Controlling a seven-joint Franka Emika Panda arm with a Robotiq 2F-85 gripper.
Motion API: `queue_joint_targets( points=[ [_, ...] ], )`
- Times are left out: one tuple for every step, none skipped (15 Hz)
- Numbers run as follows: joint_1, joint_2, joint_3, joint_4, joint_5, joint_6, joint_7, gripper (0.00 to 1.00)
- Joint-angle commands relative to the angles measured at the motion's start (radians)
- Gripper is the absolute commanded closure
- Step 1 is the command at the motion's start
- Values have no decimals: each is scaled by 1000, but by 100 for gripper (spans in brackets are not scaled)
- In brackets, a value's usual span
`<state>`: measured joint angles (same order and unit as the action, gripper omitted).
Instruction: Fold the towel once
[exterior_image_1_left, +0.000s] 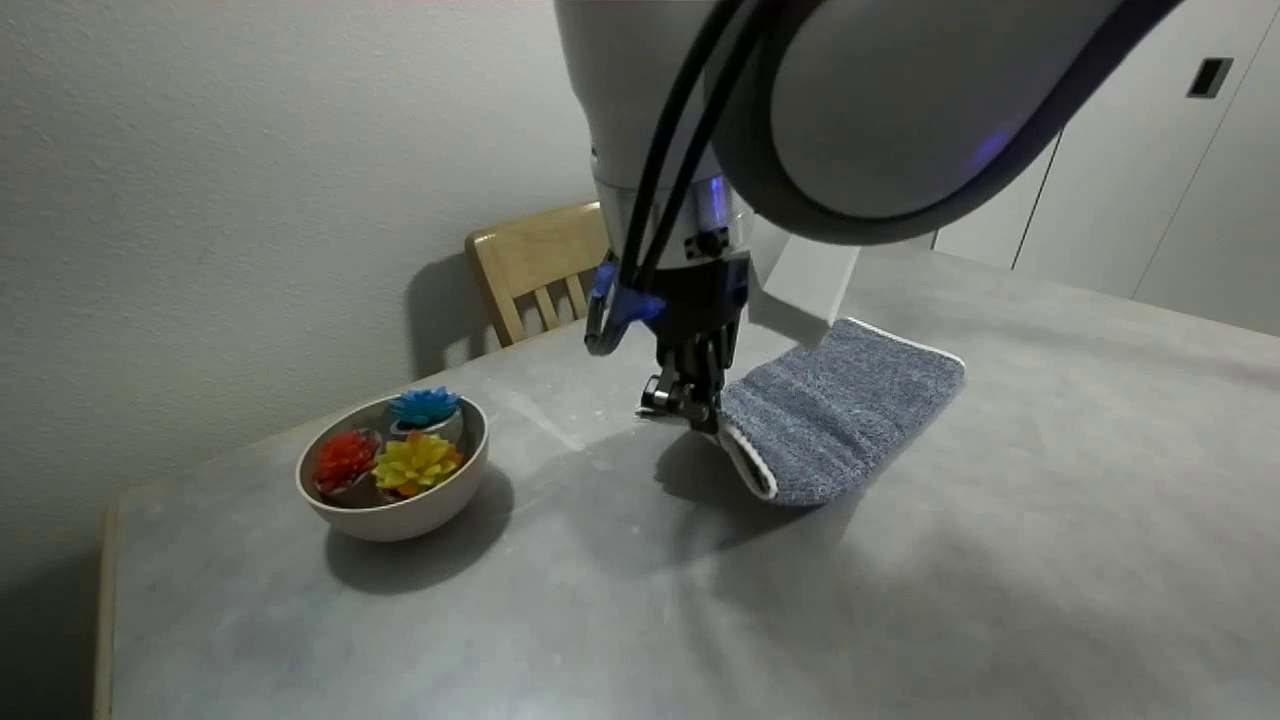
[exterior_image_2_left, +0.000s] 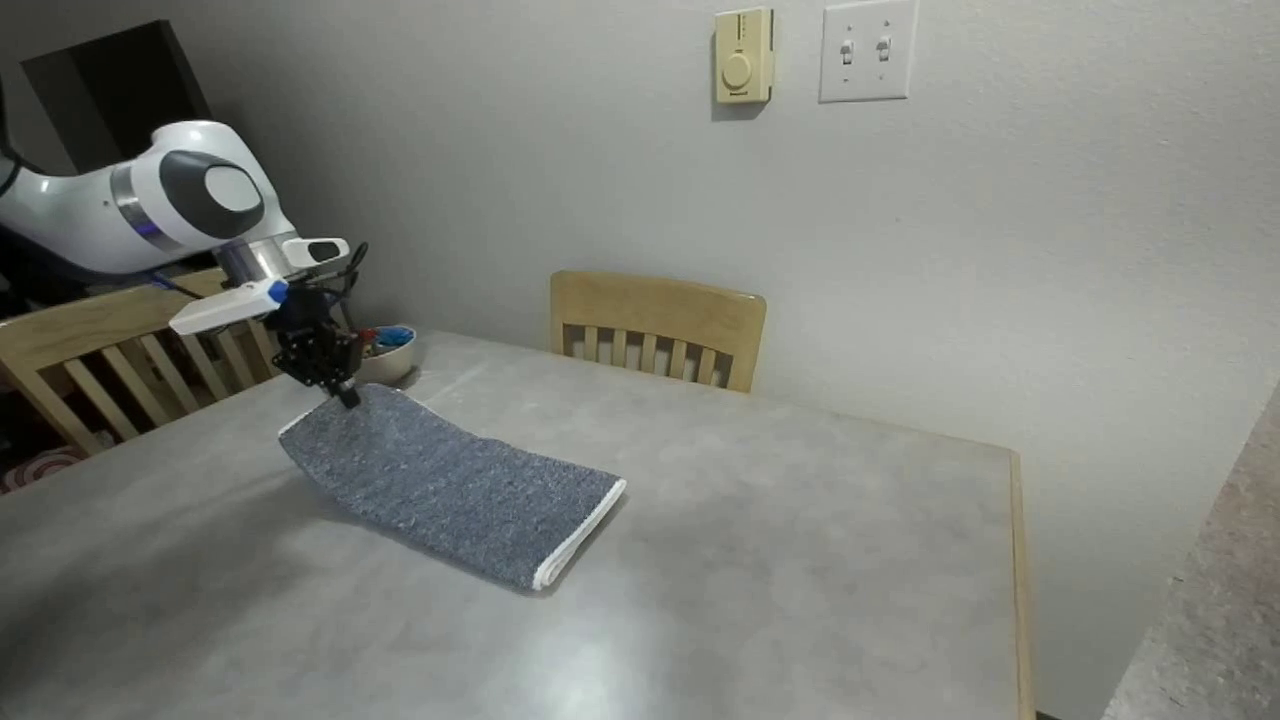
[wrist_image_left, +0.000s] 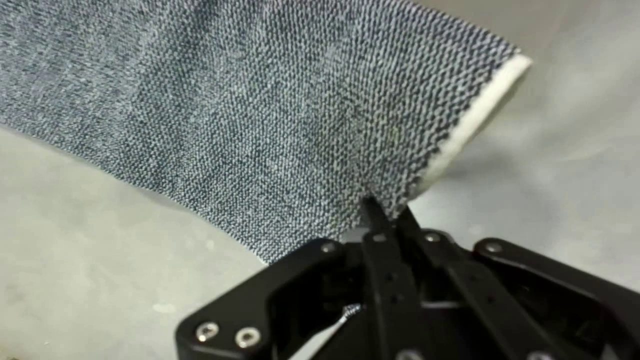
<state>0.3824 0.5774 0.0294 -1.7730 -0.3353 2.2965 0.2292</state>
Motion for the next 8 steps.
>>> queue_joint_targets(
  points=[
    [-52,-136,40,-105,17,-53,-109,98],
    [-64,-159,48,-117,17,-63,-136,98],
    [-73,-180,54,-123,20,-77,-152,98],
    [-83,-202,62,-133,24,-88,-172,98],
    [-92,-220,66,-141,25,-95,-183,98],
    [-103,-239,72,-148,32,-102,-202,98],
    [-113,-257,76,-158,36,-104,-221,98],
    [-125,-275,79,-167,39,-111,-246,98]
  ],
)
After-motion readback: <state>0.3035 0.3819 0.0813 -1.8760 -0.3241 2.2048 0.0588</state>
